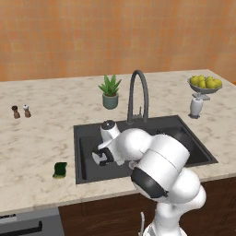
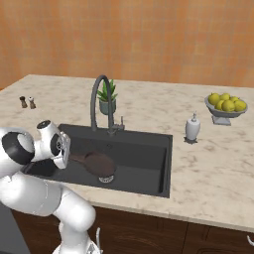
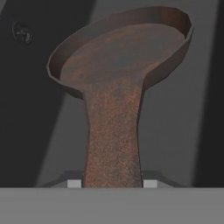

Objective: Pick the pan and sponge and place them into the sink. Then turn on the water.

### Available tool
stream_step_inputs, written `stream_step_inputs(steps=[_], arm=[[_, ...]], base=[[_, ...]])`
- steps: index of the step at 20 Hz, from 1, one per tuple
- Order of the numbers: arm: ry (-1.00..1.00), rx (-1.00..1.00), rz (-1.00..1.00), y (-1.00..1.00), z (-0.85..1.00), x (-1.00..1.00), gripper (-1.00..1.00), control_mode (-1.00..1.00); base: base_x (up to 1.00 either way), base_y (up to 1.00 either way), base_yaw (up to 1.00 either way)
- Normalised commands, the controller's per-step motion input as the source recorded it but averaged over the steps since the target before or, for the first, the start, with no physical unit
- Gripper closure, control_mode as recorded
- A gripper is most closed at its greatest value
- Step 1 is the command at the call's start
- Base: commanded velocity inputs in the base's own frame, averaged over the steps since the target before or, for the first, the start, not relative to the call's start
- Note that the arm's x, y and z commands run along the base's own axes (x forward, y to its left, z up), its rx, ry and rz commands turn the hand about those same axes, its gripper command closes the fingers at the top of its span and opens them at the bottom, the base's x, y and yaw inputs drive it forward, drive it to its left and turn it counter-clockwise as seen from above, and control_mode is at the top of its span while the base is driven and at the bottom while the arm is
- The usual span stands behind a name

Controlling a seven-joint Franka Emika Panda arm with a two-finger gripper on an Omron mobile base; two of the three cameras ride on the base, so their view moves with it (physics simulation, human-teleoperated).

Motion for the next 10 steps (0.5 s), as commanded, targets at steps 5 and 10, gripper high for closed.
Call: stream_step_inputs(steps=[5, 10], arm=[[0.0, 0.0, 0.0, -0.09, -0.32, 0.14, 1.0, -1.0], [0.02, 0.0, 0.0, -0.04, -0.35, 0.09, 1.0, -1.0]], base=[[0.0, 0.0, 0.0], [0.0, 0.0, 0.0]])
